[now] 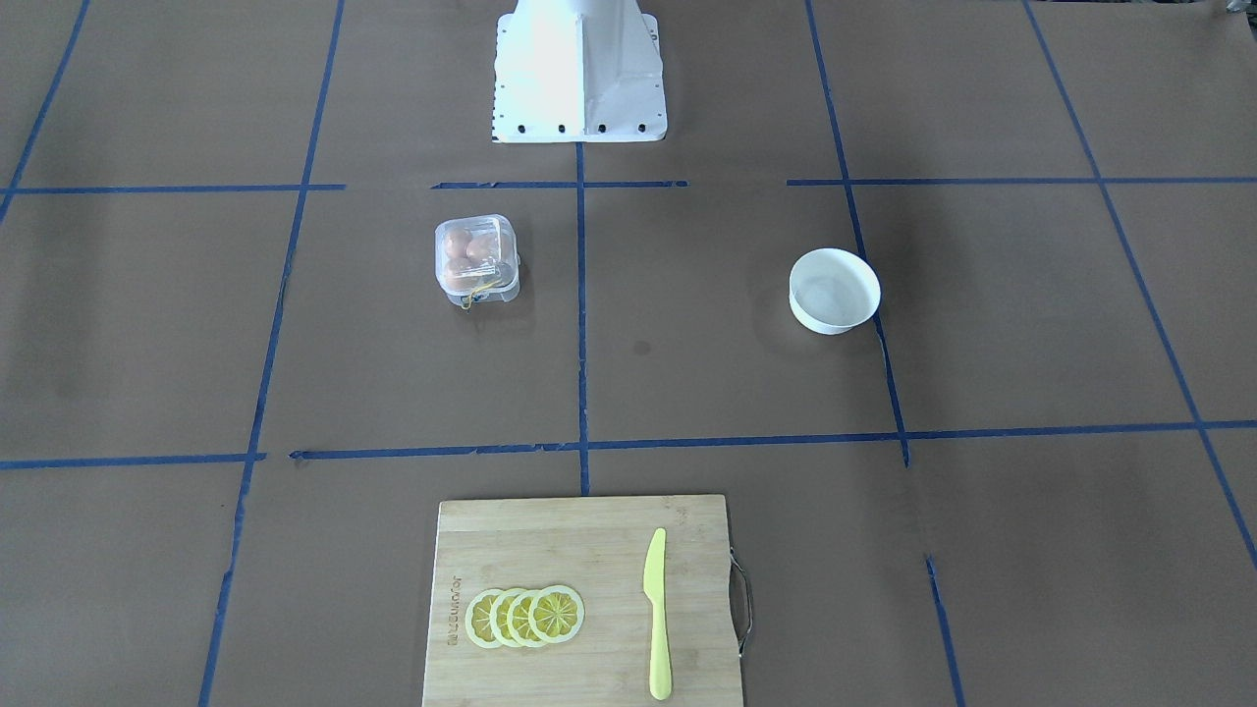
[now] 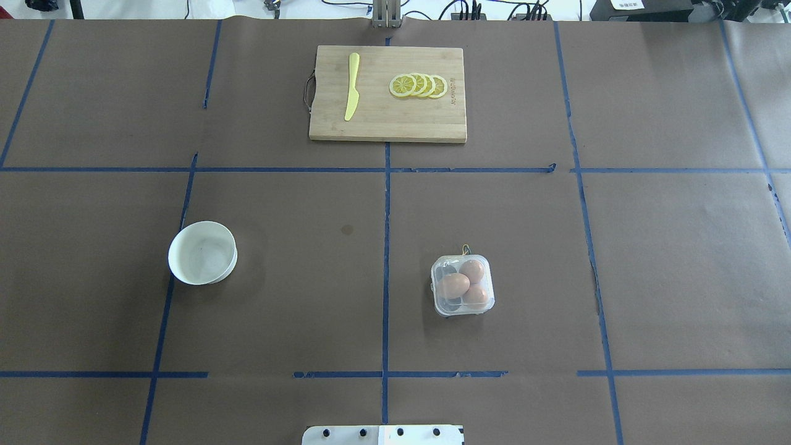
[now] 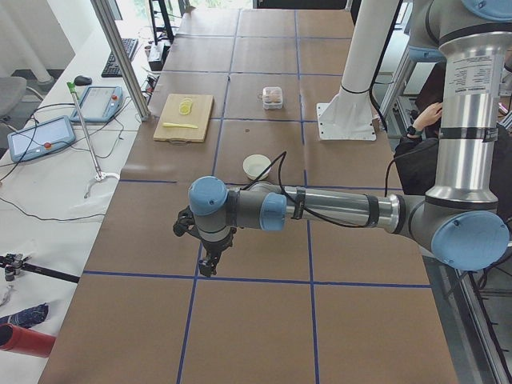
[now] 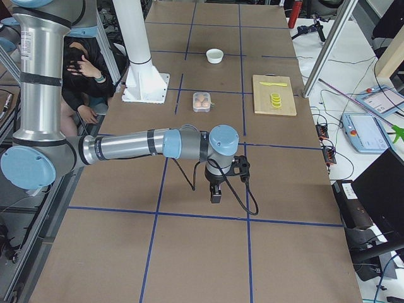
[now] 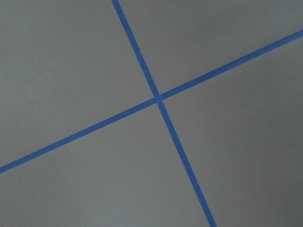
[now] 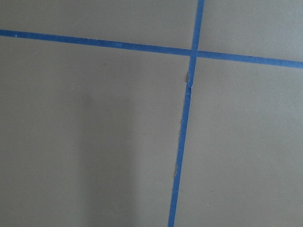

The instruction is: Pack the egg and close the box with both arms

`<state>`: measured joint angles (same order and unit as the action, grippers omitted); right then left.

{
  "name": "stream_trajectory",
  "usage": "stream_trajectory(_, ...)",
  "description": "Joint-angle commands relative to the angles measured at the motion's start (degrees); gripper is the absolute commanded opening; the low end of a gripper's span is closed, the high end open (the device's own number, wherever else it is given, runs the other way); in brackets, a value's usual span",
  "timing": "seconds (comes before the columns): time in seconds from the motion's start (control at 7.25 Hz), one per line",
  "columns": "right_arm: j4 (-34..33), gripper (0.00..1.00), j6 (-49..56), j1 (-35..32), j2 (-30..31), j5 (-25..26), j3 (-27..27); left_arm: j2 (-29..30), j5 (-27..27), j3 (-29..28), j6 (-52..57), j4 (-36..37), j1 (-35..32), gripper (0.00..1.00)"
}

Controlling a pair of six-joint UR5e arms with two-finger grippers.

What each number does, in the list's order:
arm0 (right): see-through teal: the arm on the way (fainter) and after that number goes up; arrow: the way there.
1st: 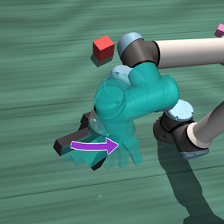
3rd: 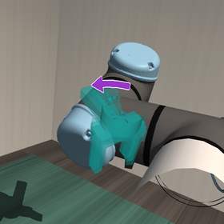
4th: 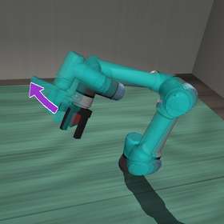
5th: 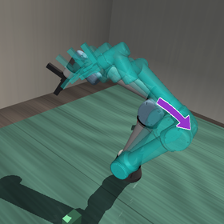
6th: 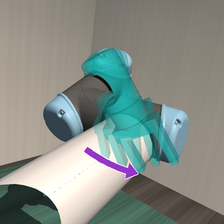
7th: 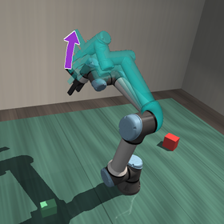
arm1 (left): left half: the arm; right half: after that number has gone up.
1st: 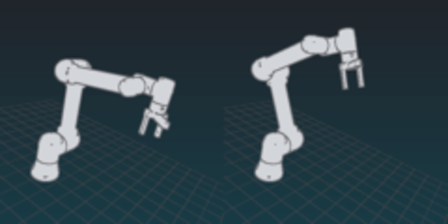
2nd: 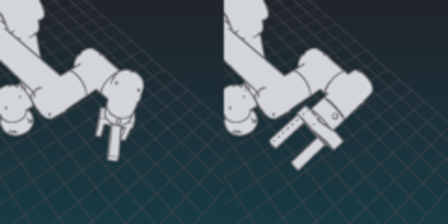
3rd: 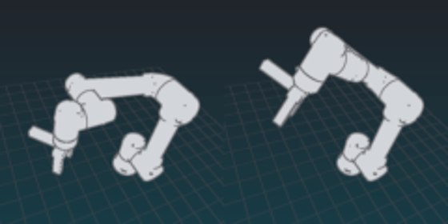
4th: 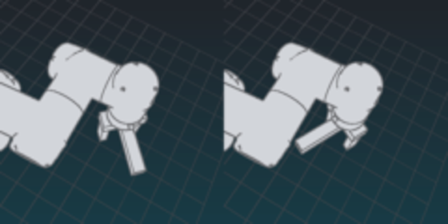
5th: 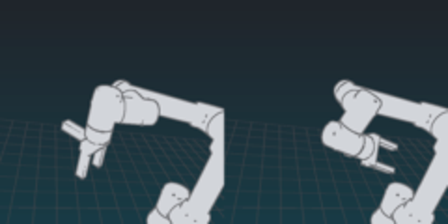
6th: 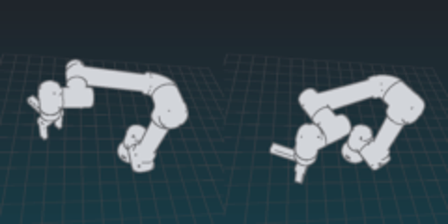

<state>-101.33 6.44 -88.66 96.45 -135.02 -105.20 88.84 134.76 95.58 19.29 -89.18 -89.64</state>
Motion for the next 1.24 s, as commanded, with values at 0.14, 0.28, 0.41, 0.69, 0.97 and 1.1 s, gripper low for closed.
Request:
stream_trajectory(0.14, 0.1, 1.0, 0.3, -3.1, 1.6, 0.5, 0.7, 0.5, -1.1, -0.1, -0.1, 0.2, -2.8, 1.0)
stream_trajectory(0.28, 0.1, 1.0, 0.3, -3.2, 2.3, 0.5, 0.8, 0.5, -2.2, 0.0, -0.1, 0.1, -2.8, 1.0)
stream_trajectory(0.41, 1.5, 1.0, 0.3, -3.2, 3.2, 0.6, 0.9, 0.5, -2.2, 0.0, -0.2, 0.1, -2.8, 1.0)
stream_trajectory(0.69, 10.3, 1.0, -0.1, -3.8, 4.4, 0.5, 5.4, 0.5, -2.2, 0.0, -0.2, 0.1, -2.8, 1.0)
stream_trajectory(0.97, 10.4, 1.0, -0.3, -4.3, 3.9, 0.5, 6.0, 0.3, -2.2, 0.0, -0.5, 0.1, -2.9, 1.0)
stream_trajectory(1.1, 10.4, 1.0, -1.1, -4.7, 3.9, 0.3, 6.0, 0.4, -2.2, -0.1, -0.5, 0.1, -2.8, 1.0)
